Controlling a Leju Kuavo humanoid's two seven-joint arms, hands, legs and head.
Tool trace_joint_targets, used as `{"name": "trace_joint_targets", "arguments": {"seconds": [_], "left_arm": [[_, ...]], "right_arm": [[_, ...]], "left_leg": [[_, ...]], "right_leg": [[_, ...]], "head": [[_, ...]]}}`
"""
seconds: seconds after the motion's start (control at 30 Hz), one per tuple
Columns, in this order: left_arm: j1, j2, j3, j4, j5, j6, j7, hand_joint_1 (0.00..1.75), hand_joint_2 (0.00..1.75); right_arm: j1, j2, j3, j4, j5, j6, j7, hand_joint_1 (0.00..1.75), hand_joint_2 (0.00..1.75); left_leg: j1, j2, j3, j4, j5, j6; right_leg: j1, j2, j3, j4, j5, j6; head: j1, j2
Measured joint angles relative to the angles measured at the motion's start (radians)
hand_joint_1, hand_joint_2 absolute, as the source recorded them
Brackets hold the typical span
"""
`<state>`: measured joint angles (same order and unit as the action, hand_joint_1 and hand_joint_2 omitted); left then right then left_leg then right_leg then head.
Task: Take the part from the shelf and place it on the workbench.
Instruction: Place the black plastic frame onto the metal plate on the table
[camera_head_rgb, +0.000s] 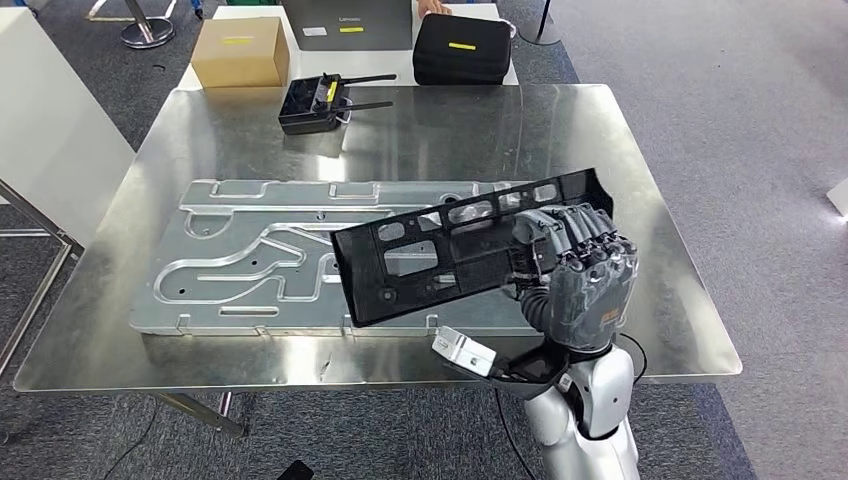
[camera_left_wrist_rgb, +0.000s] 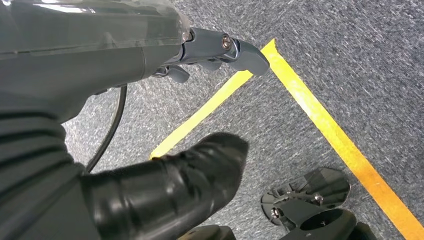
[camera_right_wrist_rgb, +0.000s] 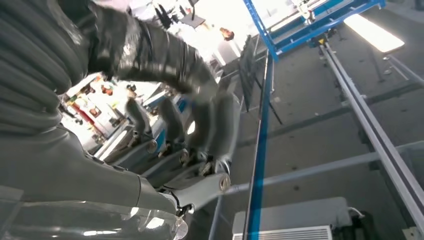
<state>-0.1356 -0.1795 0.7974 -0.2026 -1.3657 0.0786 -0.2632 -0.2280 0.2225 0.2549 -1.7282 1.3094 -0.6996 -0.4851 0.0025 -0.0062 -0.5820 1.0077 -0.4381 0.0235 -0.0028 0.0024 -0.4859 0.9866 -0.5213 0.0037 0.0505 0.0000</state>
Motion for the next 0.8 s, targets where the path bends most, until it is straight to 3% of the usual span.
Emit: {"name": "trace_joint_targets", "arguments": {"seconds": [0.33, 0.37, 0.47, 0.5, 0.63, 0.8], "left_arm": [[-0.003, 0.000, -0.002, 0.000, 0.000, 0.000, 0.000, 0.00, 0.00], [-0.003, 0.000, -0.002, 0.000, 0.000, 0.000, 0.000, 0.00, 0.00], [-0.004, 0.000, -0.003, 0.000, 0.000, 0.000, 0.002, 0.00, 0.00], [-0.004, -0.001, -0.003, 0.000, 0.000, 0.001, 0.003, 0.00, 0.00], [-0.009, -0.003, -0.003, 0.000, 0.003, 0.002, 0.006, 0.00, 0.00], [-0.008, -0.004, -0.004, 0.000, 0.014, 0.005, 0.010, 0.00, 0.00]], "right_arm": [[-0.018, -0.012, 0.013, 0.027, 0.000, 0.000, 0.003, 1.73, 1.75], [-0.019, -0.013, 0.014, 0.029, 0.001, 0.000, 0.007, 1.64, 1.75], [-0.033, -0.019, 0.029, 0.038, 0.010, 0.000, 0.052, 0.34, 1.75], [-0.044, -0.024, 0.042, 0.045, 0.016, 0.000, 0.083, 0.00, 1.75], [-0.093, -0.061, 0.117, 0.087, 0.031, 0.000, 0.203, 0.00, 1.75], [-0.094, -0.094, 0.151, 0.107, 0.028, 0.000, 0.237, 0.00, 1.75]], "left_leg": [[0.000, 0.000, 0.000, 0.000, 0.000, 0.000], [0.000, 0.000, 0.000, 0.000, 0.000, 0.000], [0.000, 0.000, 0.000, 0.000, 0.000, 0.000], [0.000, 0.000, 0.000, 0.000, 0.000, 0.000], [0.000, 0.000, 0.000, 0.000, 0.000, 0.000], [0.000, 0.000, 0.000, 0.000, 0.000, 0.000]], "right_leg": [[0.000, 0.000, 0.000, 0.000, 0.000, 0.000], [0.000, 0.000, 0.000, 0.000, 0.000, 0.000], [0.000, 0.000, 0.000, 0.000, 0.000, 0.000], [0.000, 0.000, 0.000, 0.000, 0.000, 0.000], [0.000, 0.000, 0.000, 0.000, 0.000, 0.000], [0.000, 0.000, 0.000, 0.000, 0.000, 0.000]], "head": [[0.000, 0.000], [0.000, 0.000], [0.000, 0.000], [0.000, 0.000], [0.000, 0.000], [0.000, 0.000]]}}
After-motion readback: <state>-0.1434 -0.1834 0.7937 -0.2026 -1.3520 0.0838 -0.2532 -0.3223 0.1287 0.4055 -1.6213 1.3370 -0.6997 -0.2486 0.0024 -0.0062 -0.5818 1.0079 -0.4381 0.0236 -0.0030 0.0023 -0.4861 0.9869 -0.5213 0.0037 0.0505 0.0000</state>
